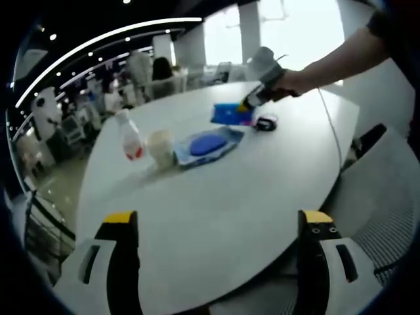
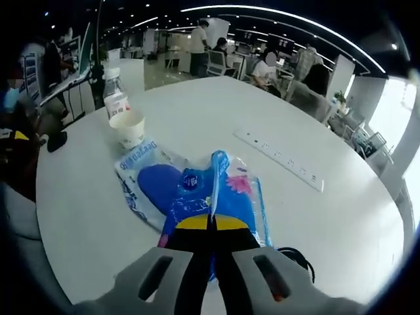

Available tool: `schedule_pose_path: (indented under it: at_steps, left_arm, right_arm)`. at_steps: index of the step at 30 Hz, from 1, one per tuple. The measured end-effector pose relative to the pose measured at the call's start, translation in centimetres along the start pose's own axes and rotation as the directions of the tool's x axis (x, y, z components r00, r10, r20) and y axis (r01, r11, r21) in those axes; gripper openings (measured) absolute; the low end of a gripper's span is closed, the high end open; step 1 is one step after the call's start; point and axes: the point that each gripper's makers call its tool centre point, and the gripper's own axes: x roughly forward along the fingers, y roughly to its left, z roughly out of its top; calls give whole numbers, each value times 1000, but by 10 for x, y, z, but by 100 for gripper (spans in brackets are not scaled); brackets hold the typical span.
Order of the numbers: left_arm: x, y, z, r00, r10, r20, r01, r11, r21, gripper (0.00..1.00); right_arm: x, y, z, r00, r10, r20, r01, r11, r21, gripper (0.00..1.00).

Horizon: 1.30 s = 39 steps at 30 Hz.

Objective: Arrange the tabletop items into an orderly group along one side of the table until the central work area is clear of visible clutter.

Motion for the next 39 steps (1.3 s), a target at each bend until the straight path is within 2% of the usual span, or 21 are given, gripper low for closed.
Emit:
schedule_pose_path:
  at_steps: [16,28,39]
  left_arm:
    - [1,0,-3,1000,0,-15,1,1000,12,97]
    - [1,3,-5,1000,4,-19,-4,1000,7,96]
    - [2,3,-8,999,5,-34,-4,1000,14,96]
  right_arm:
    - [14,30,7,999,50,-1,-50,998,-35,0]
    - [32,46,1,997,73,-34,-75,996,-42,0]
    - [41,49,-11,994,80,-72,-83,996,-44,0]
